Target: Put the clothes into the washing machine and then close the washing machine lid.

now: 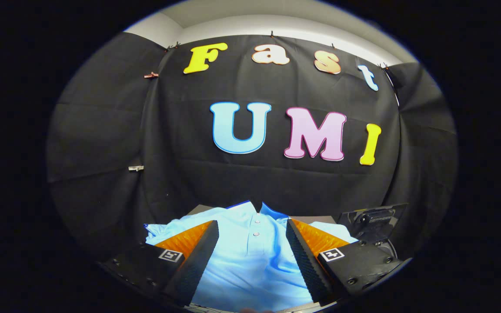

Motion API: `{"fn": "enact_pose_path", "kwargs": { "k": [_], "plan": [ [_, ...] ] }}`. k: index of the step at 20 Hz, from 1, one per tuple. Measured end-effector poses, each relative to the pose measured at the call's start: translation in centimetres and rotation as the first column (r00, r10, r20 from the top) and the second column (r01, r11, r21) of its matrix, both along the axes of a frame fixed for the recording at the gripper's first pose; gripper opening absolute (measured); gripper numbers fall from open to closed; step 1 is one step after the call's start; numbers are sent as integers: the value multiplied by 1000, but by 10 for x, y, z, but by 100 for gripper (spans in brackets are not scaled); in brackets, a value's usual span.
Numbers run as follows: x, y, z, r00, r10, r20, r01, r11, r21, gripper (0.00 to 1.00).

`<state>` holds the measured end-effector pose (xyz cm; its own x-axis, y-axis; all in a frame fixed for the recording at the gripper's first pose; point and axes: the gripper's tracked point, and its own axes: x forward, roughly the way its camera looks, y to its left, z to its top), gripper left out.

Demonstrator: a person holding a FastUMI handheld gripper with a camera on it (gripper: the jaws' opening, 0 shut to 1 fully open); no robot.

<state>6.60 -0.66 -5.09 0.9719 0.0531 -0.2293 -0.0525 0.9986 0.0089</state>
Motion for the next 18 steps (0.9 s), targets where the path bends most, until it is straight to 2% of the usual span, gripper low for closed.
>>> {"fn": "enact_pose_path", "kwargs": {
  "k": [5, 8, 9, 11, 13, 15, 18],
  "plan": [
    [36, -12, -14, 999, -2, -37, -1, 998, -66, 98],
    [48, -5, -42, 989, 25, -144, -34, 998, -56, 98],
    [50, -3, -51, 982, 32, -185, -43, 997, -56, 98],
    [49, -14, -71, 969, -6, -248, -15, 996, -83, 99],
    [50, -15, -97, 936, -18, -350, -8, 997, -72, 98],
    [55, -10, -104, 918, 1, -395, -8, 1000, -16, 98],
    [55, -7, -107, 890, 34, -454, -35, 999, 5, 94]
  ]
}}
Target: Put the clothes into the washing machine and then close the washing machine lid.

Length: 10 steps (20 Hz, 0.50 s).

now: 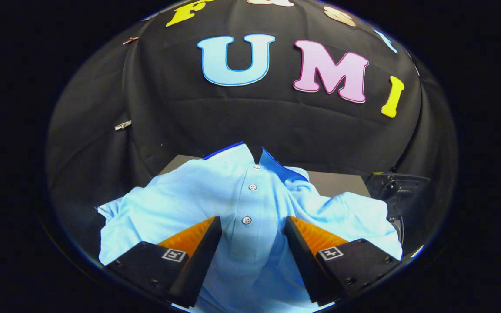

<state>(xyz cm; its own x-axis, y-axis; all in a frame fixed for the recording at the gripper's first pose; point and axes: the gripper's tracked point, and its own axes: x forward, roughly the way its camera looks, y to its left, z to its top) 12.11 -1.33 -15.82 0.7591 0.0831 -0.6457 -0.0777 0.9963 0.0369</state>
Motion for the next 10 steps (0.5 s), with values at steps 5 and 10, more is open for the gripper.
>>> {"fn": "enact_pose_path", "kwargs": {
  "k": [5, 10],
  "plan": [
    [0, 13, 3, 991, 98, -90, -99, 995, -6, 60],
    [-2, 12, 7, 988, 133, -76, -134, 991, -11, 14]
  ]
}}
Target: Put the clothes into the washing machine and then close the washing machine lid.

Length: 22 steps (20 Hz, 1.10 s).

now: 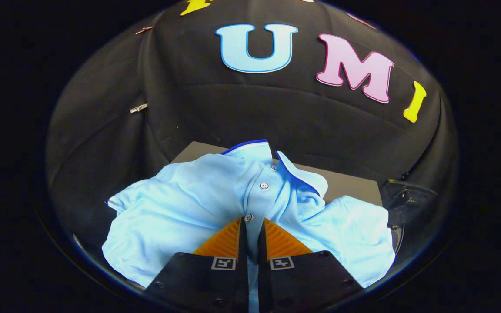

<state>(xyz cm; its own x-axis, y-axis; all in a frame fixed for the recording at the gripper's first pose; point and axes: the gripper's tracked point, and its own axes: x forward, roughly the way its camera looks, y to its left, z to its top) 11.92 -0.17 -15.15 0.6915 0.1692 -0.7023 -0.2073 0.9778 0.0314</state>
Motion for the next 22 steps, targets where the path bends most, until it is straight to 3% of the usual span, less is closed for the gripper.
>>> {"fn": "enact_pose_path", "kwargs": {
  "k": [22],
  "plan": [
    [-14, -17, 40, 998, 7, 69, -12, 997, 78, 13]
  ]
}}
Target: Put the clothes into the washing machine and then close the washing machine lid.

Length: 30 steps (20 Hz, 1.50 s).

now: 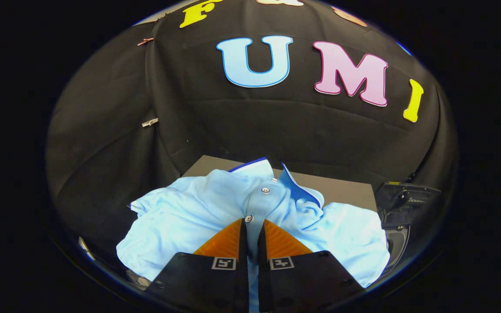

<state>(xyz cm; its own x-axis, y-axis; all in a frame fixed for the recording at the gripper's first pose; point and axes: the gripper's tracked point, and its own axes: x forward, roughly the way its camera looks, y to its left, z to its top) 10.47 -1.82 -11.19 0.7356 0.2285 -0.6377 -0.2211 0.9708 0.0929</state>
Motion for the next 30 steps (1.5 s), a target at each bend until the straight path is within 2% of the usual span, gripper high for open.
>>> {"fn": "enact_pose_path", "kwargs": {
  "k": [7, 13, 22, 30],
  "plan": [
    [-7, -44, 22, 999, 4, 35, -4, 1000, 5, 13],
    [-14, -88, 12, 1000, 18, 4, -18, 999, 44, 13],
    [-13, -195, 11, 999, -24, -23, 27, 990, 138, 13],
    [-5, -274, 3, 999, -21, -23, 25, 979, 200, 13]
  ]
}}
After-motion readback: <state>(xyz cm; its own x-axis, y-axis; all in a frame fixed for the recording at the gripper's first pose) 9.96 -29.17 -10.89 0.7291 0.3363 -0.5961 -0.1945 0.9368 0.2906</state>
